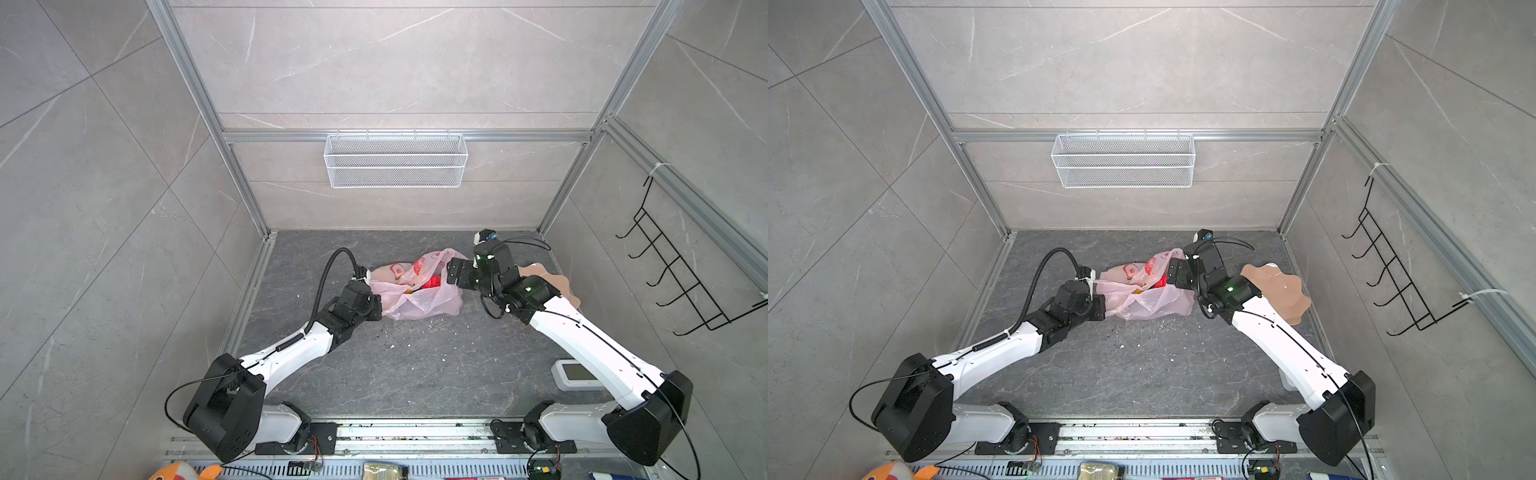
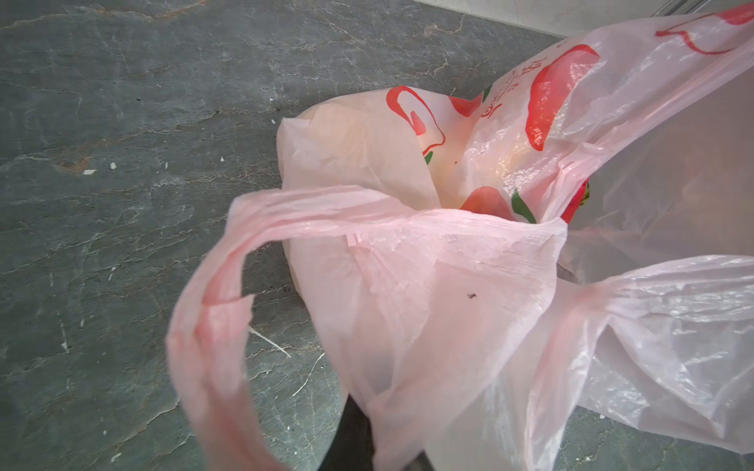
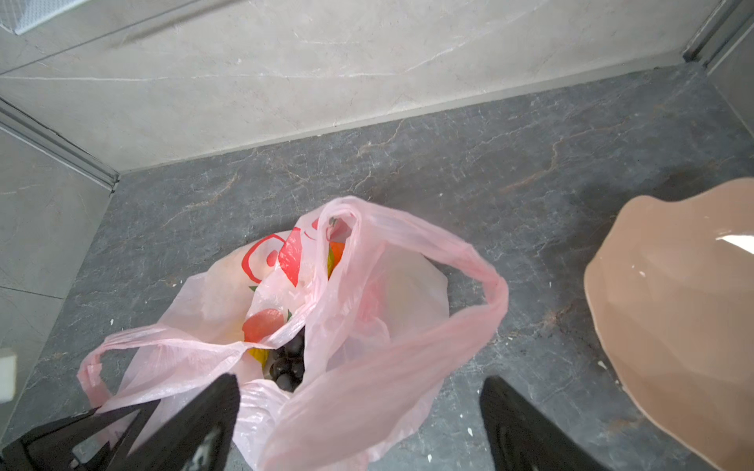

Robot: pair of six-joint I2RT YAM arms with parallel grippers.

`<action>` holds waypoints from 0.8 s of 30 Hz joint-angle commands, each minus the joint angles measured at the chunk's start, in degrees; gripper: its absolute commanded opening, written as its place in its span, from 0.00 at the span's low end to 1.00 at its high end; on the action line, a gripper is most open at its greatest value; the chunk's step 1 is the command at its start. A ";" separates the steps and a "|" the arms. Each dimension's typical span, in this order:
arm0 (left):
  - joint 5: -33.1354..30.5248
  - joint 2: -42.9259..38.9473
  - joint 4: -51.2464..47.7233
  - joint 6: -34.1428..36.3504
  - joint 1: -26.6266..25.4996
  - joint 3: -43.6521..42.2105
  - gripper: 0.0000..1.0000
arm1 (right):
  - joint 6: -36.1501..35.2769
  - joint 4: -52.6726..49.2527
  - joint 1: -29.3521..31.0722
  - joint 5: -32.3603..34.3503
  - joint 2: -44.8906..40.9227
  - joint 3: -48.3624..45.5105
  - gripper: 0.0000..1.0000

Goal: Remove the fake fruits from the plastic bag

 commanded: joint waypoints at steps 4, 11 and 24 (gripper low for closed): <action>-2.00 -2.80 2.34 -0.66 -0.38 -0.94 0.00 | 11.57 2.68 0.84 -2.78 2.00 -2.75 0.95; -5.77 -3.06 -0.64 -1.89 0.21 -1.02 0.00 | 11.53 8.93 0.27 -2.02 2.04 -7.05 0.52; 11.86 0.55 6.72 -12.81 15.51 -4.20 0.00 | 10.19 52.96 -20.70 -36.35 -5.07 -40.44 0.00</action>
